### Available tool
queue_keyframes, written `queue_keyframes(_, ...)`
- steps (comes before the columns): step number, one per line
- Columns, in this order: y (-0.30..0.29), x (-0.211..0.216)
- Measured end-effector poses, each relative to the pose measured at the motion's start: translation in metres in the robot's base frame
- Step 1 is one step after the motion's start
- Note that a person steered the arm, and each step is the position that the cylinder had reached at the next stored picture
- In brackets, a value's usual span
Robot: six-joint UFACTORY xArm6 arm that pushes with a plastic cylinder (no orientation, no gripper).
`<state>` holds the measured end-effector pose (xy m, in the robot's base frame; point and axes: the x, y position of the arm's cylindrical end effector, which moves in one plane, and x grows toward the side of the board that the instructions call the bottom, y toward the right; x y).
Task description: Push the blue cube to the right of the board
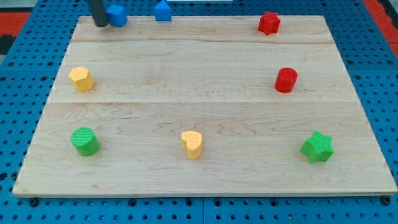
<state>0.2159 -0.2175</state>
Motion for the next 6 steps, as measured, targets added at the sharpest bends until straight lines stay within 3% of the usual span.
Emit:
queue_keyframes(1, -0.062, 0.0)
queue_keyframes(2, -0.073, 0.005)
queue_keyframes(3, -0.087, 0.049)
queue_keyframes(4, -0.045, 0.065)
queue_keyframes(6, 0.165, 0.172)
